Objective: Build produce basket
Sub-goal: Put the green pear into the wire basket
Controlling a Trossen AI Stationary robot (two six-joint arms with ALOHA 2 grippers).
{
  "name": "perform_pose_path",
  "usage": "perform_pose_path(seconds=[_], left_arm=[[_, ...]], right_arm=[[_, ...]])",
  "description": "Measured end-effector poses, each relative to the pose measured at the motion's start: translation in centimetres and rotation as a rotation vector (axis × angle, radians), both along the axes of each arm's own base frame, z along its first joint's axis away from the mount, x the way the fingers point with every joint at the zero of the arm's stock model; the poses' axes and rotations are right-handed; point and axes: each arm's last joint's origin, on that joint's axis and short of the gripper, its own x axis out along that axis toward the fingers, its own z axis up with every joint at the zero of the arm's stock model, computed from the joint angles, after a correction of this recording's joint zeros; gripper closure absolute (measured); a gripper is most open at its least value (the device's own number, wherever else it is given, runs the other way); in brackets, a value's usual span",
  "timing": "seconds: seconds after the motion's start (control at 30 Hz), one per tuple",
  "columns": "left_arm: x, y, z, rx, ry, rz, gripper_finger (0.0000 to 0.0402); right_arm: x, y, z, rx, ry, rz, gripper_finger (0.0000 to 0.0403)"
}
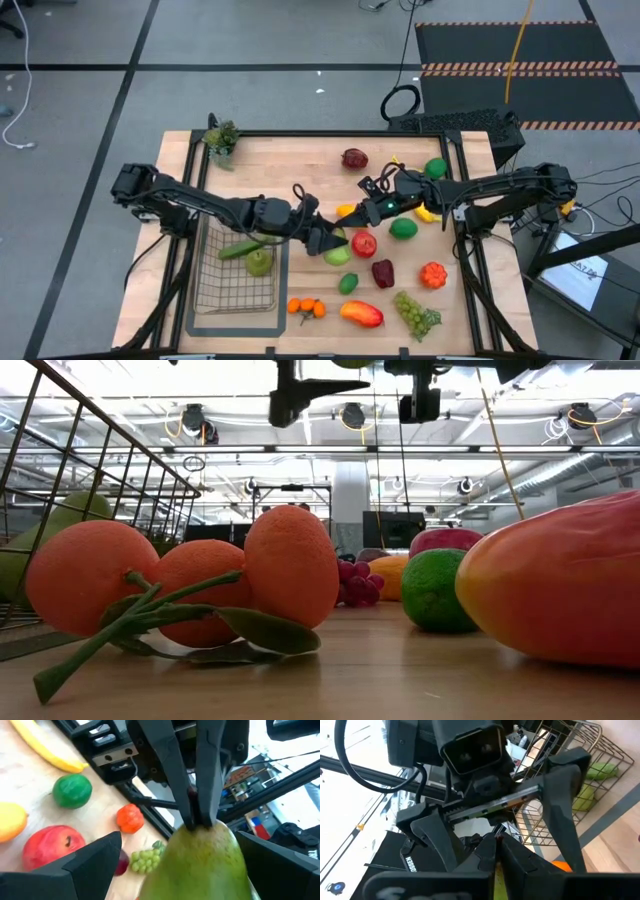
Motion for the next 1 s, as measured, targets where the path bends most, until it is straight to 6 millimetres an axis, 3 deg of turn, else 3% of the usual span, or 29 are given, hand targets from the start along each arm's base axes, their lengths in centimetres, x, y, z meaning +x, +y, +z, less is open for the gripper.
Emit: perform_pose_path(seconds=[0.13,0.57,0.67,0.83,1.0], left_arm=[[0.0,0.1,0.1,0.0,-0.01,0.001,0.0051],[-0.1,0.0,0.3,0.022,-0.015,-0.072,0.0213],[-0.1,0.0,0.3,0.021,-0.015,-0.076,0.0222],[-0.1,0.0,0.3,0.023,-0.015,-0.079,0.0203],[-0.3,-0.1,0.4,0.04,-0.016,-0.123,0.0212]], right_arm=[[0.0,0.0,0.0,-0.004,-0.001,-0.002,0.0394],[0.0,0.0,-0.1,-0.024,-0.003,-0.001,0.0394],[0.0,0.0,-0.1,-0.03,-0.005,0.001,0.0394],[0.0,0.0,0.0,-0.045,-0.02,0.004,0.0386],[-0.4,-0.2,0.9,-0.044,-0.071,-0.003,0.0328]])
